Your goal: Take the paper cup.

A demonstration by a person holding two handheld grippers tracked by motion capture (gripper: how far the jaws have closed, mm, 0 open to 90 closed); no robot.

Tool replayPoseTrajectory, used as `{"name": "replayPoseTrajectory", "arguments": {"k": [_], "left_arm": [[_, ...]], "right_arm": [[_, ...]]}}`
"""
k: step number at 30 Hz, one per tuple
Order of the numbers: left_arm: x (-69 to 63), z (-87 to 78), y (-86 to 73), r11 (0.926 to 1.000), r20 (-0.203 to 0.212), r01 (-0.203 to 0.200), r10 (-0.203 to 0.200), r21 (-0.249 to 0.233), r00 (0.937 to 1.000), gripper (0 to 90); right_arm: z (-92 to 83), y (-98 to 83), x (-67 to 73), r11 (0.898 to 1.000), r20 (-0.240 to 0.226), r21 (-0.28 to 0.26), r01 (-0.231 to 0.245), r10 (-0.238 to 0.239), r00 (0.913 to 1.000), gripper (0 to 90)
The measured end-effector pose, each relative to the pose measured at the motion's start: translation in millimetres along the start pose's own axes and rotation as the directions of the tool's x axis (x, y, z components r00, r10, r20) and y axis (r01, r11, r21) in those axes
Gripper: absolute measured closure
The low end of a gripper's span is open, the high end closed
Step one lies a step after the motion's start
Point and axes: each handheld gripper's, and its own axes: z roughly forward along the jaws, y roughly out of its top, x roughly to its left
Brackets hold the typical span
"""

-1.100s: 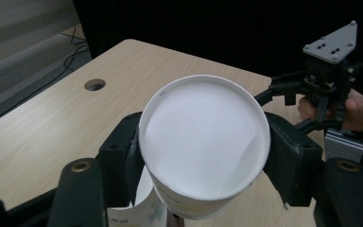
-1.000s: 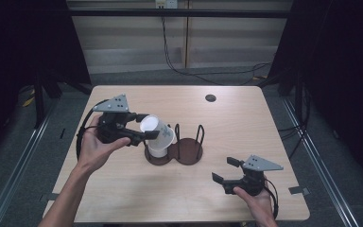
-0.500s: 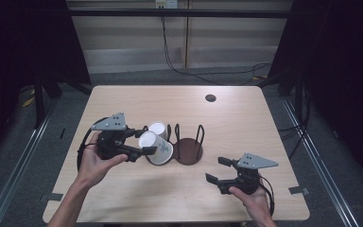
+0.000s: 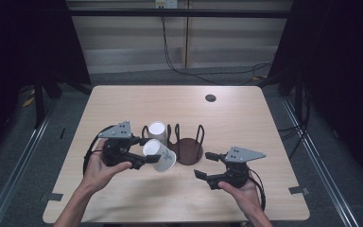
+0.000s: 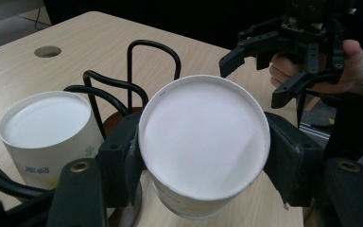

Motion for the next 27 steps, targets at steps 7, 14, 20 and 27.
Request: {"name": "replayPoseTrajectory", "arguments": {"k": [7, 14, 20, 27], "left_arm": [[-2.9, 6.3, -2.7, 1.0000, 0.019, 0.002, -0.002, 0.005, 0.9998, 36.3], [-5.0, 9.7, -5.0, 0.9998, 0.034, 0.010, -0.010, 0.017, 0.9994, 36.3], [-3.9, 8.7, -5.3, 0.9995, 0.039, 0.026, -0.026, 0.016, 0.9989, 36.4], [-6.3, 11.0, -5.8, 0.9995, 0.050, 0.029, -0.030, 0.013, 0.9983, 36.4]], "right_arm": [[13.1, 7.9, 6.2, 1.000, -0.035, 0.003, 0.021, -0.021, 0.9992, 23.6], [27.3, 17.2, 12.0, 0.999, -0.089, -0.007, 0.053, -0.053, 0.9946, 20.7], [35.4, 22.4, 16.5, 0.997, -0.094, 0.003, 0.077, -0.077, 0.9926, 15.9], [48.6, 17.7, 23.7, 0.996, -0.126, 0.015, 0.086, -0.083, 0.9886, 13.7]]}}
